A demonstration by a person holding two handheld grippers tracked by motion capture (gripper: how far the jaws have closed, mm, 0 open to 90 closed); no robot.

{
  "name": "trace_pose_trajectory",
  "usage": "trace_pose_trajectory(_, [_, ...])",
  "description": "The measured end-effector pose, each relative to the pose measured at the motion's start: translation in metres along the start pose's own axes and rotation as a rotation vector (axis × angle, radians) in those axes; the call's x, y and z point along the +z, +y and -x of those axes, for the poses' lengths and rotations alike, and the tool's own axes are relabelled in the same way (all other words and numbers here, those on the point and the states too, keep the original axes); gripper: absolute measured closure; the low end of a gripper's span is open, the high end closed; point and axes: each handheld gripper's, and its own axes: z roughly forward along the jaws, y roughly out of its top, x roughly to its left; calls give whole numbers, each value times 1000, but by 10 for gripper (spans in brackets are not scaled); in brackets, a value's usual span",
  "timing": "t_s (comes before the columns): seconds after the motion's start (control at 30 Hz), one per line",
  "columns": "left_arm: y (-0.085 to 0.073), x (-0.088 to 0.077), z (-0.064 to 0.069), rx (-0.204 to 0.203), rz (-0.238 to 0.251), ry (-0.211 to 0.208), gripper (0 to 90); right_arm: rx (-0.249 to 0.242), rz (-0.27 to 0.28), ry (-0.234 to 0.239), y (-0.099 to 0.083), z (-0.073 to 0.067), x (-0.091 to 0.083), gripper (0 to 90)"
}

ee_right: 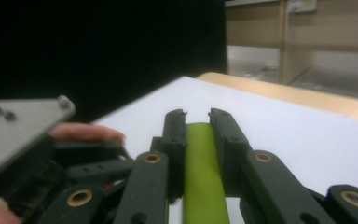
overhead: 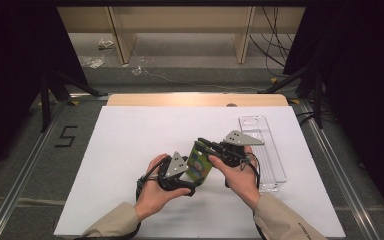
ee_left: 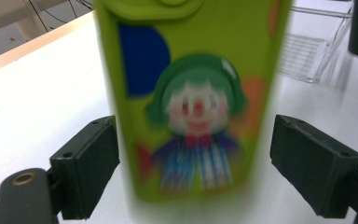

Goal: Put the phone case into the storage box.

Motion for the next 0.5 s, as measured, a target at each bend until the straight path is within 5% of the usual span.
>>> trace_pose_trajectory(0.03, [0,0,-1,-3,-2,-1,151,-34,1,-18,1,0,-1,777])
trace_pose_trajectory(0.1, [0,-1,-3,-9,0,3,151,-9,5,-4,3,2,-3,776])
trace_pose_trajectory(0.5, [-2,-5,-12,-36,13,-7,156,-62,-37,36,7,9,-7,775])
